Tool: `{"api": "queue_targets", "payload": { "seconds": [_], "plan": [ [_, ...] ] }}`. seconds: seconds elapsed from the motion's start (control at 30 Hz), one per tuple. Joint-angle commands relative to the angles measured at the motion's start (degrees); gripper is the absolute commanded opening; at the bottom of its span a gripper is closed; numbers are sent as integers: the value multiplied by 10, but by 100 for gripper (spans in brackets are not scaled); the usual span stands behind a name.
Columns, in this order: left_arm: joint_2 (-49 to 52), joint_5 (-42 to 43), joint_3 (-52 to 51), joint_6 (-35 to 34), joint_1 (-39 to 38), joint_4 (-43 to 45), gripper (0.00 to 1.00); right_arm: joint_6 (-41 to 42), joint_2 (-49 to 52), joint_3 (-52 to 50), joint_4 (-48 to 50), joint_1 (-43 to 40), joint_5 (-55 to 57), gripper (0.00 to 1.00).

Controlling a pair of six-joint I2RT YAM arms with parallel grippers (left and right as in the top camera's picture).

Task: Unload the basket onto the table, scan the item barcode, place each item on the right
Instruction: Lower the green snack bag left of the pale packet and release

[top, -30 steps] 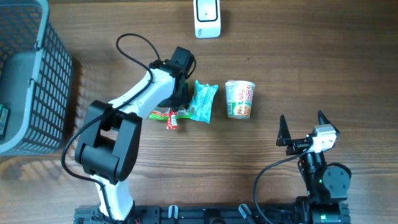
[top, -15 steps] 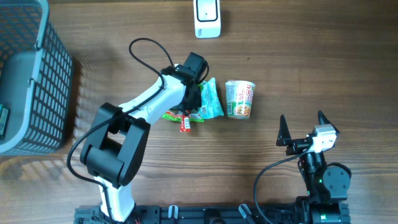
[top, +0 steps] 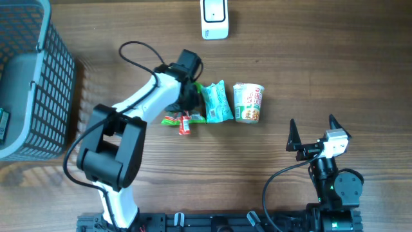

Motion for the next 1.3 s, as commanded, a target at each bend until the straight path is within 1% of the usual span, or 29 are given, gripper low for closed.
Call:
{"api": "queue_targets", "payload": {
  "seconds": [0.0,0.03,0.1,0.13,0.17,0.23,0.4,0.57,0.6,0.63,0.67,0.7,0.9,1.1,1.27],
  "plan": [
    [0,26,-9,23,15,-3,39,0,-3,0,3,-3,-1,100],
    [0,25,-5,22,16,-5,56,0,-3,0,3,-3,-1,100],
    [0,25,7,23,16,-13,81,0,-3,0,3,-3,-1,100],
    [0,24,16,23,16,-19,87,0,-3,0,3,-3,-1,100],
    [-1,24,27,31,16,-26,100,0,-3,0,3,-3,-1,100],
    [-4,18,56,42,17,-49,100,0,-3,0,3,-3,-1,100],
    [-17,8,137,42,27,-132,100,1,-3,0,3,-3,-1,100],
    [-26,8,147,42,30,-165,100,0,-3,0,3,-3,-1,100],
    [-26,9,146,42,30,-174,92,0,-3,0,3,-3,-1,100],
    [-24,10,145,42,30,-181,55,0,-3,0,3,-3,-1,100],
    [-24,13,143,42,29,-187,7,0,-3,0,3,-3,-1,100],
    [-23,21,138,42,29,-190,4,0,-3,0,3,-3,-1,100],
    [-23,62,92,41,26,-165,4,0,-3,0,3,-3,-1,100],
    [-20,68,13,17,11,-79,4,0,-3,0,3,-3,-1,100],
    [-19,70,-32,21,-7,-19,4,0,-3,0,3,-3,-1,100]
  ]
}}
